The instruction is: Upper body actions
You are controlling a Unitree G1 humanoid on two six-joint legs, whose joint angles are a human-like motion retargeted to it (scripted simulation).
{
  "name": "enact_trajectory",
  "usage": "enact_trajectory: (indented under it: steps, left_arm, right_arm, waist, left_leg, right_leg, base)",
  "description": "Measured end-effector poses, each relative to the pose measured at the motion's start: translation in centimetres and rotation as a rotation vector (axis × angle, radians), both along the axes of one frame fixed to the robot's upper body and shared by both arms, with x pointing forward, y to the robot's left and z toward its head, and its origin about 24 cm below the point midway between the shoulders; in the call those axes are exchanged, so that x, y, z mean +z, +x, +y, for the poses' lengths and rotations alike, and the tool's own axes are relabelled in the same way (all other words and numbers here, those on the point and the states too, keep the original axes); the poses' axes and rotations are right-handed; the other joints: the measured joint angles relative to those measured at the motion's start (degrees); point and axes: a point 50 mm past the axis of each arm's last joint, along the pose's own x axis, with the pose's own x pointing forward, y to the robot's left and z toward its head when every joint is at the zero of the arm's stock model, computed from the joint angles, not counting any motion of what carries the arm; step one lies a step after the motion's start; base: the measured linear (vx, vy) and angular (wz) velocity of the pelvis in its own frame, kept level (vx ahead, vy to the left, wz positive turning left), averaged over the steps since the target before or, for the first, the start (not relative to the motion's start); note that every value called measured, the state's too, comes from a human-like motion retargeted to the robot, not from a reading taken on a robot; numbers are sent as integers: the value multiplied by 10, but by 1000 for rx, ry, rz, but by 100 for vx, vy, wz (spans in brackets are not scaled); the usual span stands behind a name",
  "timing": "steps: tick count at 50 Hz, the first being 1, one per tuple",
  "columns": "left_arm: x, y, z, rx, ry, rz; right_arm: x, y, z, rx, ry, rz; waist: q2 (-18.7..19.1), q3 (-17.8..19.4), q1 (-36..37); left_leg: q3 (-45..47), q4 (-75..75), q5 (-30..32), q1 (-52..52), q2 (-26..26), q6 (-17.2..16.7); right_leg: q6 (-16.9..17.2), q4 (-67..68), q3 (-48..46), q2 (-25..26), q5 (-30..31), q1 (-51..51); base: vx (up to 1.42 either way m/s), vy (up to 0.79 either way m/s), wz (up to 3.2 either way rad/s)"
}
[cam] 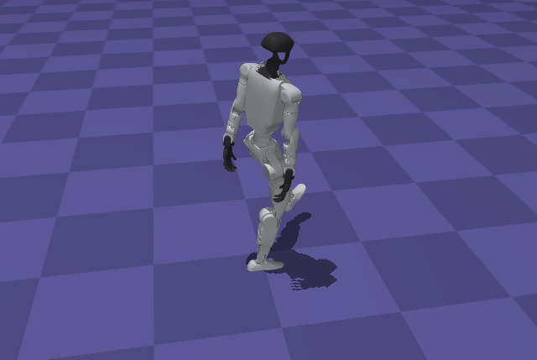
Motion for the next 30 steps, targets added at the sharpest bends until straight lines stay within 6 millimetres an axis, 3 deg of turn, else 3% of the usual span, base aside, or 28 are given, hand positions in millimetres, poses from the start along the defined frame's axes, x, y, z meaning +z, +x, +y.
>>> enact_trajectory:
  steps: [6, 11, 13, 15, 20, 25, 30]
  left_arm:
    - [-1, 6, 32, -84, 131, 13]
    - [-3, 18, 46, -132, 190, -38]
    - [-4, 36, 52, -149, 190, -86]
    - [-5, 48, 56, -174, 198, -129]
    - [-6, 69, 55, -255, 186, -205]
    - [-6, 79, 54, -343, 160, -238]
    - [-5, 73, 61, -402, 170, -221]
  right_arm:
    - [6, -42, -12, -85, -80, 123]
    - [12, -73, -16, -165, -133, 179]
    - [13, -73, -16, -208, -148, 178]
    - [13, -76, -15, -237, -149, 179]
    - [10, -62, -13, -239, -129, 163]
    - [1, -25, 0, -172, -63, 47]
    - [-4, 13, 22, -113, 35, -91]
  waist:
    - [9, -68, -59]
    - [4, -129, -109]
    - [18, -141, -127]
    - [32, -153, -132]
    - [53, -165, -132]
    - [51, -168, -157]
    - [22, -150, -124]
  left_leg:
    - [8, 89, 20, 114, -22, -1]
    - [41, 97, 34, 209, -41, 15]
    - [24, 92, 24, 226, -41, 6]
    - [30, 43, -6, 259, -43, -26]
    - [38, -60, -32, 287, -52, -28]
    - [17, -57, -38, 262, -55, -23]
    - [41, -55, -47, 278, -67, -16]
  right_leg:
    - [9, -12, -39, 17, -11, -14]
    - [26, -33, -66, 14, -11, -25]
    - [30, -35, -83, 29, -14, -32]
    - [31, -35, -92, 47, -16, -39]
    - [40, -43, -107, 69, -16, -40]
    - [57, -51, -134, 61, -8, -44]
    - [65, -48, -130, 42, 1, -40]
  base:
    - [14, 5, 87]
    - [17, 7, 94]
    - [14, 7, 89]
    - [18, 11, 41]
    - [15, 13, 18]
    - [11, 14, 36]
    - [16, 14, -37]
